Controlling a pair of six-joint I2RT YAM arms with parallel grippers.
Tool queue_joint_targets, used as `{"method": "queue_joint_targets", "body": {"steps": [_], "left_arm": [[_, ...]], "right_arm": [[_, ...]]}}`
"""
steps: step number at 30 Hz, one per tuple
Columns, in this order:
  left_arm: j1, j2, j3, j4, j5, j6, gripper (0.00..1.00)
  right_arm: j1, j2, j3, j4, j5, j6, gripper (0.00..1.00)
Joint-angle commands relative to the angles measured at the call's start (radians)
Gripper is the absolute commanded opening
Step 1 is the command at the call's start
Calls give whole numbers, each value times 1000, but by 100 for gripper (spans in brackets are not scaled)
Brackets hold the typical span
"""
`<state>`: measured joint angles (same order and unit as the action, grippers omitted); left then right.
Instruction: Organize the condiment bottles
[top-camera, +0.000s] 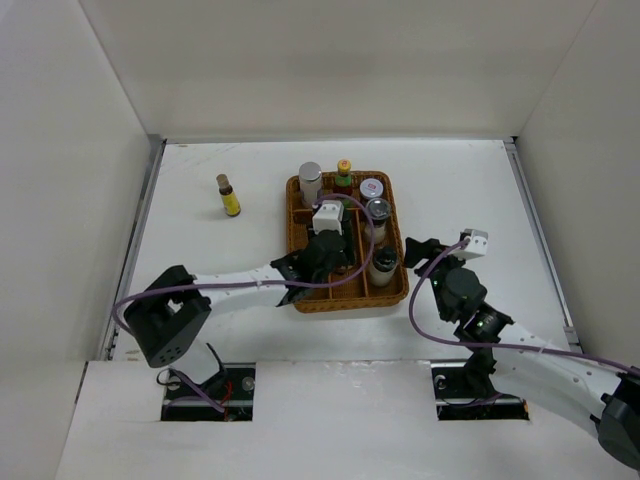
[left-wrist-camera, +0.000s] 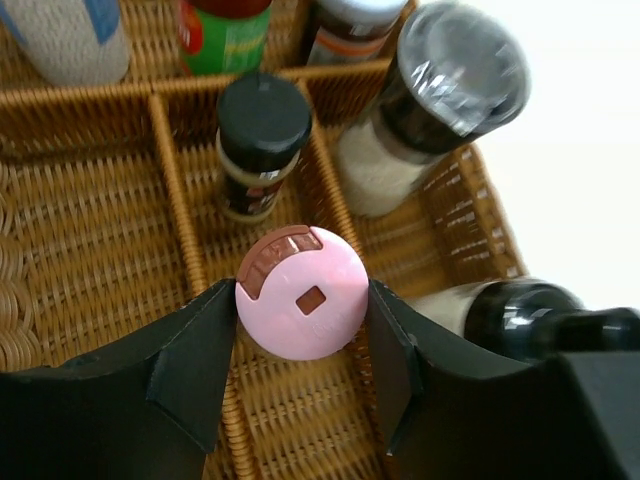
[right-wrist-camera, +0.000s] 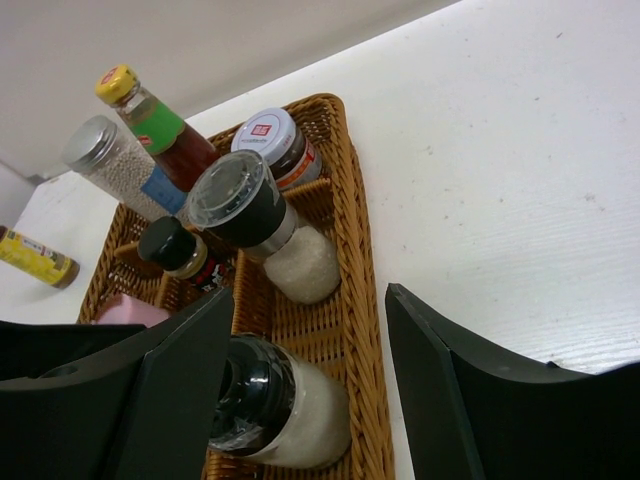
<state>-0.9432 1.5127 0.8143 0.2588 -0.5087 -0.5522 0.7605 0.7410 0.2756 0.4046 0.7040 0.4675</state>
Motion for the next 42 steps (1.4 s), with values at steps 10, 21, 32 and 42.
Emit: {"method": "queue_joint_targets", "body": {"steps": [10, 21, 32, 42], "left_arm": [[-29, 90, 39, 122, -112, 80, 30], [-45, 104, 45, 172, -159, 136, 30], [-52, 158, 31, 204, -157, 132, 51], [-53, -21, 16, 174, -166, 141, 87]], "right_arm": [[0, 12, 2, 45, 11, -7, 69], [0, 8, 1, 53, 9, -10, 69], [0, 14, 4, 53, 9, -12, 69], [0, 31, 10, 53, 5, -12, 69]]}}
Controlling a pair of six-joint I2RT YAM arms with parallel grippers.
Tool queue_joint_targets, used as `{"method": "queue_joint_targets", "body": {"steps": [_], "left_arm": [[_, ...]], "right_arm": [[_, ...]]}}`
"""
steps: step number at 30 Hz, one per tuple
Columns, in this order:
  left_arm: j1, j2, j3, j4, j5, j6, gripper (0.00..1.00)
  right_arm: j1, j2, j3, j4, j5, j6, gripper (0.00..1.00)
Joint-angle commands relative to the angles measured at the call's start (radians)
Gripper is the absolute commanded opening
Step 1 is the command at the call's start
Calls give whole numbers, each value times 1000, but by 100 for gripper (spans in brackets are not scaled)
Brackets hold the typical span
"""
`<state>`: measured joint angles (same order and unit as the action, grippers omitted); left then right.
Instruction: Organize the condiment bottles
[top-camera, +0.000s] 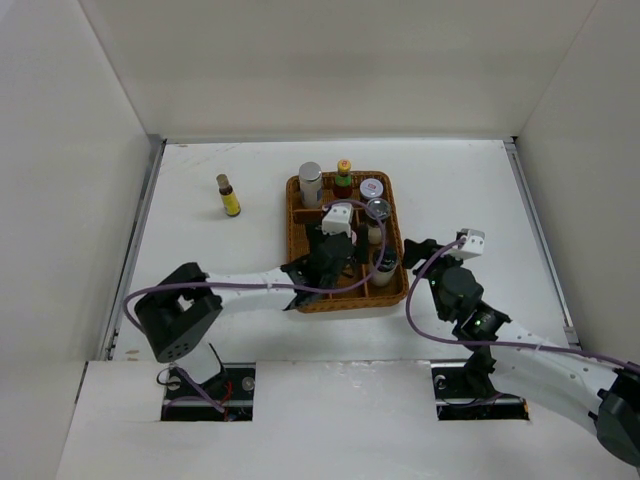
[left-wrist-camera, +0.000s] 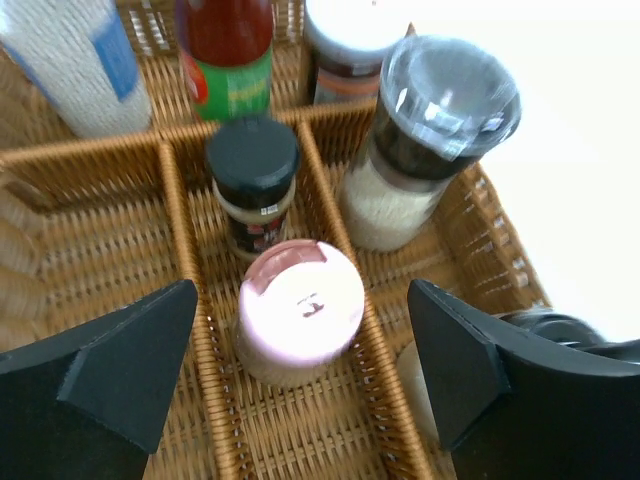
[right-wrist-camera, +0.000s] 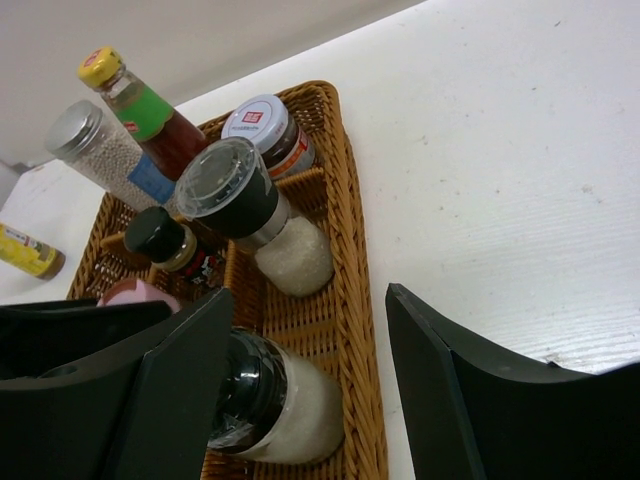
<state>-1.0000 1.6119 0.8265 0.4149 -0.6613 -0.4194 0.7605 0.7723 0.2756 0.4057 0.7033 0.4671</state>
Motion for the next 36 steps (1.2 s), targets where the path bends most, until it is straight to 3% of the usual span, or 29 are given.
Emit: {"method": "queue_joint_targets", "body": {"steps": [1, 5, 8, 11, 14, 17, 26, 36], "left_arm": [[8, -160, -1, 7, -12, 5, 87], [86, -331, -49, -11, -61, -1, 84], [233, -374, -32, -105, -70, -24, 83], [399, -319, 29, -214, -29, -47, 78], [554, -230, 69, -229, -9, -62, 64], [662, -169, 103, -223, 3, -116, 63], [786, -44, 220, -237, 19, -121, 62], [827, 68, 293, -243, 94, -102, 58]], "right_arm": [[0, -2, 8, 51, 5, -10, 69], [0, -14, 5, 51, 5, -12, 69], [0, -24, 1, 51, 4, -7, 69], [1, -18, 2, 51, -11, -4, 69], [1, -13, 2, 53, -19, -2, 70], [1, -18, 1, 54, -21, -1, 70], [1, -4, 4, 58, -21, -1, 71], [3, 18, 10, 62, -38, -1, 71]]}}
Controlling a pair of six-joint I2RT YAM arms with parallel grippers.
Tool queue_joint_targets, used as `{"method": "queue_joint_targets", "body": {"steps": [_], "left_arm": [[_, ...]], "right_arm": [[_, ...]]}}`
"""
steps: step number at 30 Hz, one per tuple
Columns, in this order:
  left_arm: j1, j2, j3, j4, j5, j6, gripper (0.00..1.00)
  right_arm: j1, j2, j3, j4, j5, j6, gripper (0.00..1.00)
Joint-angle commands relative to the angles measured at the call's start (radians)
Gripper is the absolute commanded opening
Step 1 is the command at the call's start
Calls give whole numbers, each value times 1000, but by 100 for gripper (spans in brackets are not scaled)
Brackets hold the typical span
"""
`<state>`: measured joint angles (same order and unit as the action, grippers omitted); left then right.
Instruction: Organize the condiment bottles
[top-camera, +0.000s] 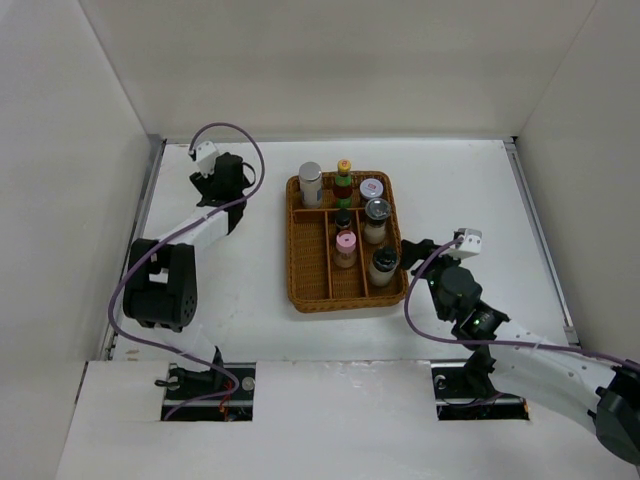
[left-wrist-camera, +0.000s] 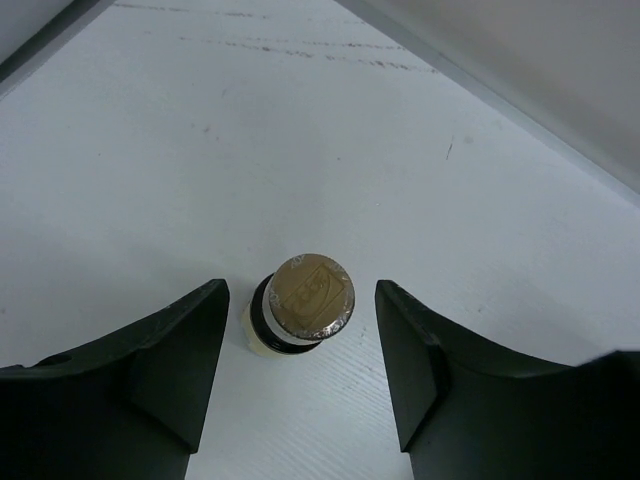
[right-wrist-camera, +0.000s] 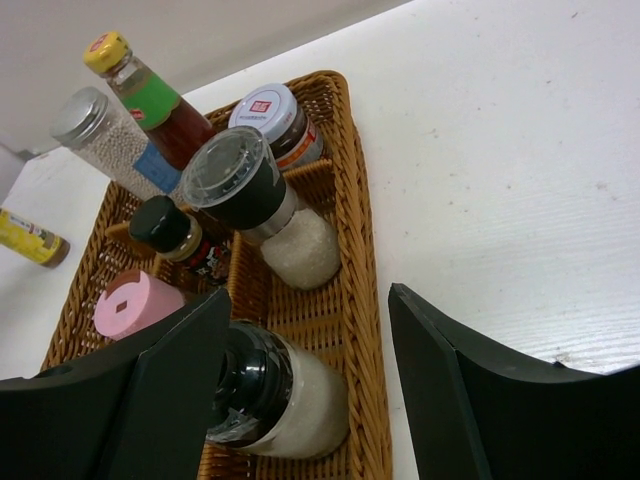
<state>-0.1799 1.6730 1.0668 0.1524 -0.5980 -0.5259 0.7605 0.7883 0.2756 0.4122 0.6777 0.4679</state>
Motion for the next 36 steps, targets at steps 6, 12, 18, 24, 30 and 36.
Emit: {"method": "queue_joint_targets", "body": {"steps": [6, 12, 18, 24, 30, 36], "left_arm": [[12, 36, 85, 19, 23, 17, 38], [-6, -39, 53, 24, -25, 64, 17], [-138, -295, -85, 26, -55, 81, 14], [-385, -585, -226, -89, -65, 79, 14], [-640, -756, -260, -269, -29, 61, 14], [-861, -727, -268, -194, -11, 60, 14]], "right_arm": [[3, 5, 10, 57, -13, -2, 71], [3, 5, 10, 57, -13, -2, 71], [3, 8, 10, 60, -13, -2, 71], [3, -24, 2, 56, -3, -5, 71], [-3, -43, -3, 51, -4, 3, 77], [-11, -43, -3, 50, 2, 3, 77]]}}
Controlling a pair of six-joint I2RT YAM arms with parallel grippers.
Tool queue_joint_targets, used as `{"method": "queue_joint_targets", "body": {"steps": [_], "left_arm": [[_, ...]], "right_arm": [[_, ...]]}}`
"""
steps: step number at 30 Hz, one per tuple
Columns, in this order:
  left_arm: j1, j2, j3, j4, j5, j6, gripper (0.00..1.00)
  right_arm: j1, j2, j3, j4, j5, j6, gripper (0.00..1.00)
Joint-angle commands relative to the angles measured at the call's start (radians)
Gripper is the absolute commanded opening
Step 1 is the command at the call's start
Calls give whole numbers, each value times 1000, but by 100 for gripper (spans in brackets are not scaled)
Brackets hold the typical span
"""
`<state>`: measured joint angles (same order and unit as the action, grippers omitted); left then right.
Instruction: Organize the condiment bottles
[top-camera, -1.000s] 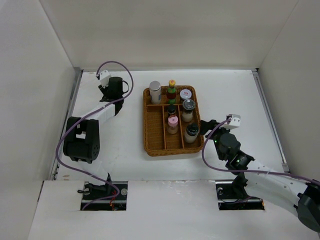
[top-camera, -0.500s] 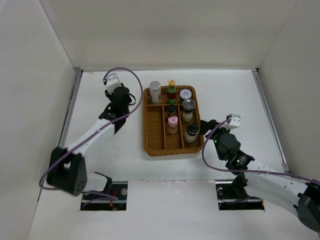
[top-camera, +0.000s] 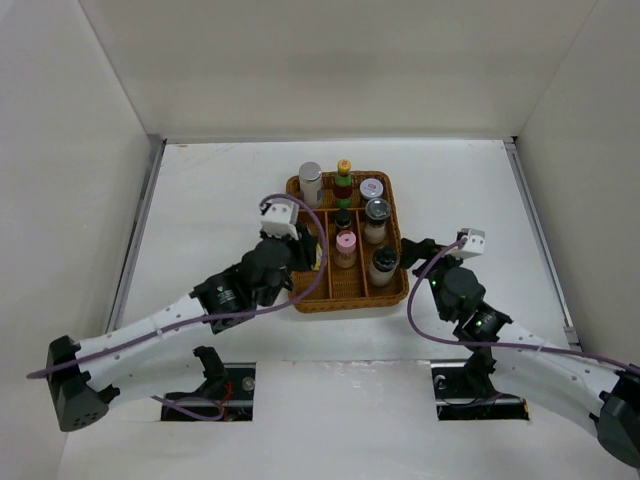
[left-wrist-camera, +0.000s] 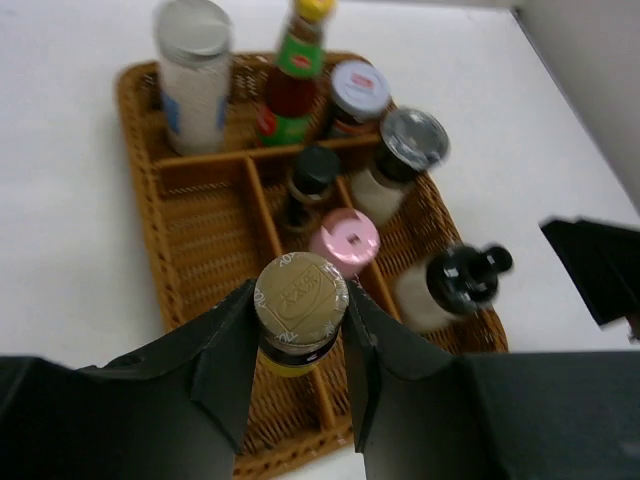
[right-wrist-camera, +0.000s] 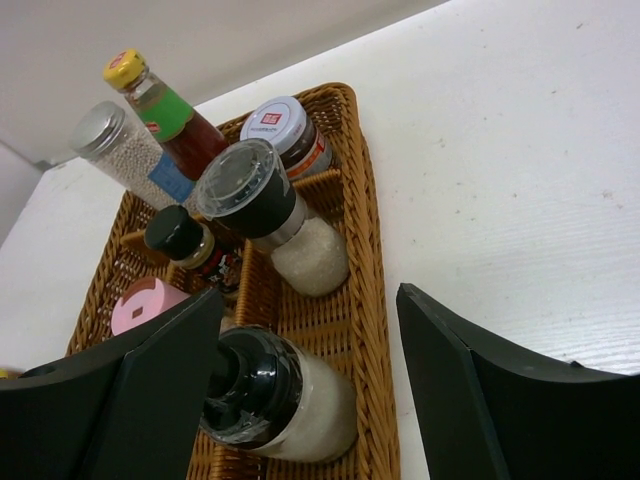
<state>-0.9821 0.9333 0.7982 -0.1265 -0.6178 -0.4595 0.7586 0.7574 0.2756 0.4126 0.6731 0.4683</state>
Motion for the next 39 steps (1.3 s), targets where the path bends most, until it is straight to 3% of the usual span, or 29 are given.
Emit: {"method": "queue_joint_targets", "body": {"steps": [1, 10, 21, 25, 32, 35, 39], "left_arm": [[-83, 37, -2, 118, 9, -2, 14], [-131, 297, 12, 338, 65, 24, 15], [-117, 479, -36, 447, 58, 24, 18], [-122, 507, -40, 456, 47, 27, 26], [-123, 460, -47, 453, 21, 38, 51], [-122, 427, -45, 444, 15, 45, 55], [-122, 395, -44, 438, 12, 68, 71]], "right_arm": [[-9, -12, -3, 48, 9, 1, 77], [-8, -13, -4, 43, 16, 0, 77], [-9, -21, -7, 43, 26, -3, 77], [-11, -4, -1, 43, 28, -6, 78], [-11, -1, 0, 48, 33, -8, 78], [-11, 2, -1, 49, 29, -5, 78], [-11, 3, 2, 51, 37, -11, 78]]}}
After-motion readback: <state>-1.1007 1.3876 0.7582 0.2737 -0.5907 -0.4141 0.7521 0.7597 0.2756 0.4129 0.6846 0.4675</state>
